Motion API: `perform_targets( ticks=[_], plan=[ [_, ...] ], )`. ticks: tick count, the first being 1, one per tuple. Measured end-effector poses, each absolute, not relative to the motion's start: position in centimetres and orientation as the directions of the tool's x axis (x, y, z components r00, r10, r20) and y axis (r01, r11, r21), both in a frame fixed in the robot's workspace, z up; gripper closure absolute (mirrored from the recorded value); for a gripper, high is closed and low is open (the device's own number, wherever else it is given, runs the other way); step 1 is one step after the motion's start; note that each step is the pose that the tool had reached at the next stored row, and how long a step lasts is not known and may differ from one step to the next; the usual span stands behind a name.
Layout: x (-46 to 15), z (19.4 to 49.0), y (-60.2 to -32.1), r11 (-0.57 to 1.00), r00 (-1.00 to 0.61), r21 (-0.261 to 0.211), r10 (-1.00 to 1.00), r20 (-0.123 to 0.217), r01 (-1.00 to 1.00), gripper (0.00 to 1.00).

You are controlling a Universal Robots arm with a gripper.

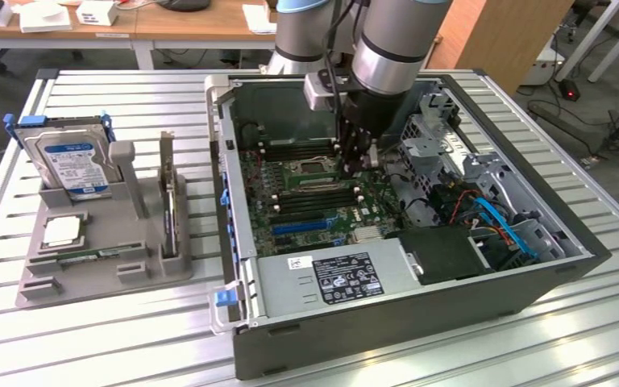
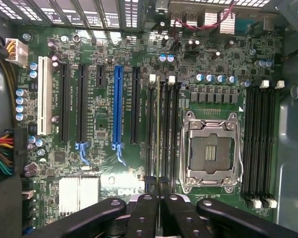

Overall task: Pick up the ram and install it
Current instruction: 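Insert the ram into the slot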

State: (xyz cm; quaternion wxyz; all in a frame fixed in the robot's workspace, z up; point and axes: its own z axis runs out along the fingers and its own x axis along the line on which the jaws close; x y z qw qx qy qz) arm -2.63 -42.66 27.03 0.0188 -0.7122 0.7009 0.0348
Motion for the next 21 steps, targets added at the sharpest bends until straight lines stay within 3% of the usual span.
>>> perform_targets(
  ticks=[21],
  plan=[
    [-2.7, 25.5, -42.7, -0.017, 0.015, 0.022, -0.997, -0.076, -1.000, 0.89]
  ],
)
